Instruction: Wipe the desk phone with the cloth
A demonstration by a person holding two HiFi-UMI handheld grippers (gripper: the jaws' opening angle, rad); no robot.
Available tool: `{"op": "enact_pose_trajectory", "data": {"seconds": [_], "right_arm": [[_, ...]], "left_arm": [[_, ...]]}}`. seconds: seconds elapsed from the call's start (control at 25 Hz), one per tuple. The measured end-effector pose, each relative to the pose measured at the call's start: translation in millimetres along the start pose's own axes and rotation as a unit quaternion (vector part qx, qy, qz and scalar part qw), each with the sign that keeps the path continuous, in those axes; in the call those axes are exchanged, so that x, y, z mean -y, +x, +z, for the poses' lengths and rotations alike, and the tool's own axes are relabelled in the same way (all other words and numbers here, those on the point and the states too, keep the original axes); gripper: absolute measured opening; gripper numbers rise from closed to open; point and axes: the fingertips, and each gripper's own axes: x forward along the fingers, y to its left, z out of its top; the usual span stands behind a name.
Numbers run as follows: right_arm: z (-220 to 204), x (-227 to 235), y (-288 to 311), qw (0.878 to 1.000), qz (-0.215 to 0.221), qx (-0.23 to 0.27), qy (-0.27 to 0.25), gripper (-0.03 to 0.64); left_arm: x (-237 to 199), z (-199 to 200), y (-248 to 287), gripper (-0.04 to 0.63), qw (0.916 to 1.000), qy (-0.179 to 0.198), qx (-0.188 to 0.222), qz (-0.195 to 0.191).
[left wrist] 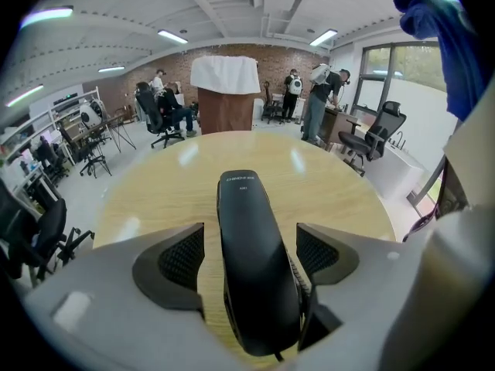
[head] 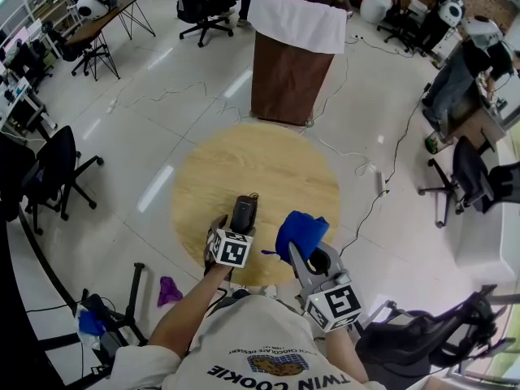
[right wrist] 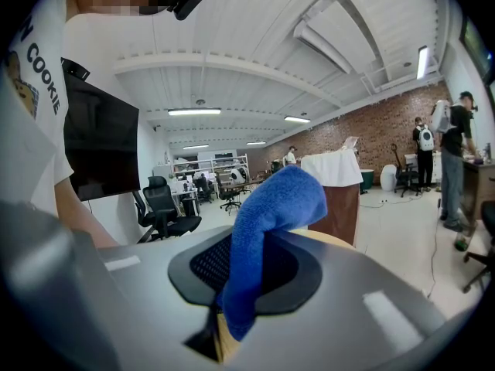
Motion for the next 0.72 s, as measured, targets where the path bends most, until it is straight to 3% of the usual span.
{"op": "enact_pose_trajectory", "data": {"seconds": [0.24,0.4,0.52,0.72], "right_arm": [[1,-1,-2,1.000,0.002,0.003,-0.005,0.058],[4,-4,-4,1.000,0.008,0.010,-0.006,0.058],[6,-5,-6,1.000,0.017,0.015,-0.007,0.058],[11,-13,-11,0.999,0.040,0.025,-0.019,0.058]], "left_arm": [[-3,30,-31,0.367,0.9974,-0.004,0.070,0.019],[-1,57,-66,0.362,0.9886,-0.027,0.147,0.020],[10,76,-96,0.262,0.9797,-0.028,0.198,0.009],[29,93,-142,0.201,0.9661,-0.023,0.257,0.000]]}}
